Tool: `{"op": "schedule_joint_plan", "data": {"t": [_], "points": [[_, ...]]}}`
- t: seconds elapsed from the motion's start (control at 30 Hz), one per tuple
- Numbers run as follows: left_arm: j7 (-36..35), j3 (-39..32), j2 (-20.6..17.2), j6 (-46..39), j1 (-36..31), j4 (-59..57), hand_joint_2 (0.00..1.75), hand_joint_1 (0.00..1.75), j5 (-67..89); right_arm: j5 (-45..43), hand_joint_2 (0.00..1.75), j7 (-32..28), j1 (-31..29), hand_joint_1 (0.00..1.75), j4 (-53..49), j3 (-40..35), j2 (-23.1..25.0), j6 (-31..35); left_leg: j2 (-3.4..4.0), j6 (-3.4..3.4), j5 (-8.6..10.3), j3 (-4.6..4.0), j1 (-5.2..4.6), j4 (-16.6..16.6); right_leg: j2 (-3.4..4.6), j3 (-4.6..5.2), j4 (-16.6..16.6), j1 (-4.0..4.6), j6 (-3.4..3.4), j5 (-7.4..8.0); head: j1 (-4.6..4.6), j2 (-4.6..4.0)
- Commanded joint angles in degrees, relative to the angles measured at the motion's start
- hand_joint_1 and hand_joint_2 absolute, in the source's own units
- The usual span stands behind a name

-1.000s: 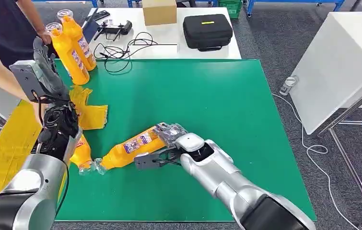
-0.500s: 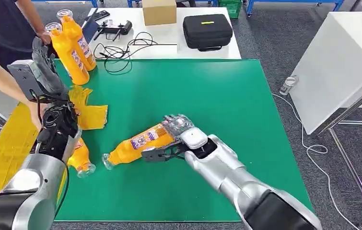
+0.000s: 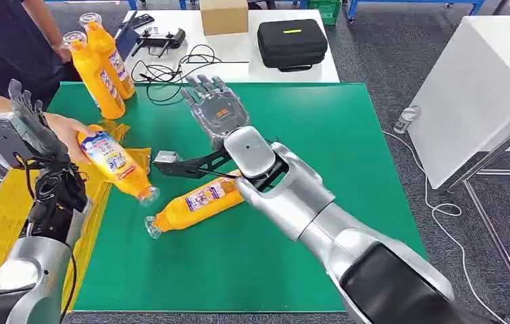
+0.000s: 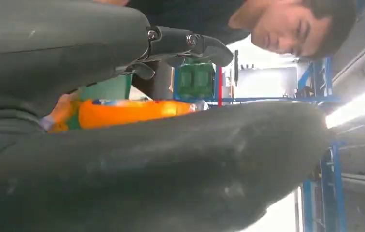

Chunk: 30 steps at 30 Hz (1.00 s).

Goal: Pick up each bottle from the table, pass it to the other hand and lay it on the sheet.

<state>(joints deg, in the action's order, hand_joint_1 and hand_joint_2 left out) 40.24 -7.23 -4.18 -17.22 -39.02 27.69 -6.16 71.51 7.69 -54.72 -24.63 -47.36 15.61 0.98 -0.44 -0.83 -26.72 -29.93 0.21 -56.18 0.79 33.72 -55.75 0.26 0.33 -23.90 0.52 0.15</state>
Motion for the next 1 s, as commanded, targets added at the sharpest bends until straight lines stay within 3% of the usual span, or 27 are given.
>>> {"op": "schedule_joint_plan", "data": {"t": [0.03, 0.33, 1.0], "points": [[-0.2, -1.5, -0.5, 0.1, -1.2, -0.6, 0.00, 0.00, -0.1, -0.6, 1.75, -1.1, -1.0, 0.00, 2.6, 0.8, 1.1, -0.5, -0.03, 0.05, -0.08, 0.10, 0.07, -0.1, -0.14, -0.15, 0.0, 0.06, 0.07, -0.08, 0.00, 0.02], [-0.2, -1.4, 0.2, -0.7, -3.1, -2.3, 0.00, 0.00, 0.3, -6.5, 1.75, -8.1, 0.9, 0.00, 8.6, 4.5, 1.7, -8.3, -0.18, 0.03, -0.01, 0.02, 0.01, 0.0, -0.24, -0.08, 0.0, 0.01, 0.04, -0.04, 0.00, 0.00], [-0.9, -1.4, 0.3, -0.7, -3.1, -1.4, 0.00, 0.00, 0.7, -7.4, 1.75, -7.8, 1.9, 0.00, 8.1, 3.5, 1.1, -9.7, -0.15, 0.04, -0.03, 0.02, 0.03, 0.0, -0.23, -0.07, 0.0, 0.03, 0.05, -0.06, 0.00, 0.00]]}}
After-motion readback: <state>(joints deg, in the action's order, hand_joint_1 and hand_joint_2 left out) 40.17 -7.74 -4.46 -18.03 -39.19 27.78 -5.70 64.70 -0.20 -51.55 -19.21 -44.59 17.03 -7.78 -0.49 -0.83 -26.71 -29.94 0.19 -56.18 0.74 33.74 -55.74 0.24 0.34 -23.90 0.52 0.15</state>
